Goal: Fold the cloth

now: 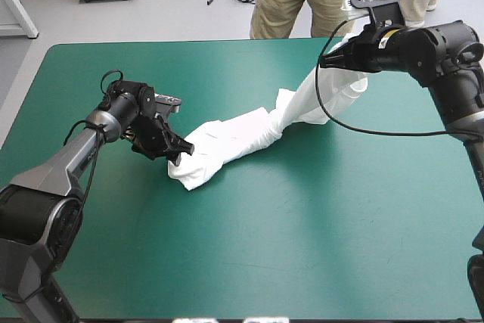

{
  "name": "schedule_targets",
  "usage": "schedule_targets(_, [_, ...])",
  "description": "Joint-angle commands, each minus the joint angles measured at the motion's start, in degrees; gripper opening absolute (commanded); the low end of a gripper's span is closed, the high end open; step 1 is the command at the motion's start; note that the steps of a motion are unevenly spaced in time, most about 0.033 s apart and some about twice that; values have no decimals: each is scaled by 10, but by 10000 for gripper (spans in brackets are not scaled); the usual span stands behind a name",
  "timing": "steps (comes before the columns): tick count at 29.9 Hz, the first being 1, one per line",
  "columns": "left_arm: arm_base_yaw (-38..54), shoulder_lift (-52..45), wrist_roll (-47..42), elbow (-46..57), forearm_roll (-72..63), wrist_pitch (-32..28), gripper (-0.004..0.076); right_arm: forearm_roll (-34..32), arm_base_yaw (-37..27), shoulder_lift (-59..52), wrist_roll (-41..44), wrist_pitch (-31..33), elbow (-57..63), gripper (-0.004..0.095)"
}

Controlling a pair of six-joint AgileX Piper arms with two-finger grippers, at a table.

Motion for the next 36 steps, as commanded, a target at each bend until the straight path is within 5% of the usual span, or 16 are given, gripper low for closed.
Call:
schedule_targets(1, [-2, -9, -1, -8, -29, -8, 455, 0, -4, -21, -5, -39, -20, -17])
schedule_targets(7, [-12, 10, 23, -7, -65, -7, 416, -1, -4, -21, -5, -42, -20, -17])
schedule_targets(15, [-29, 34, 28, 2, -64, -2, 4, -4, -4, -21, -5, -41, -20, -17])
schedule_targets(25, [-24, -33, 2, -43, 16, -4, -9, -4, -4, -21, -5, -37, -20, -17])
schedule_targets(36, [-24, -111, -4, -237, 31, 17, -9, 0, -4, -25, -5, -15, -20, -17])
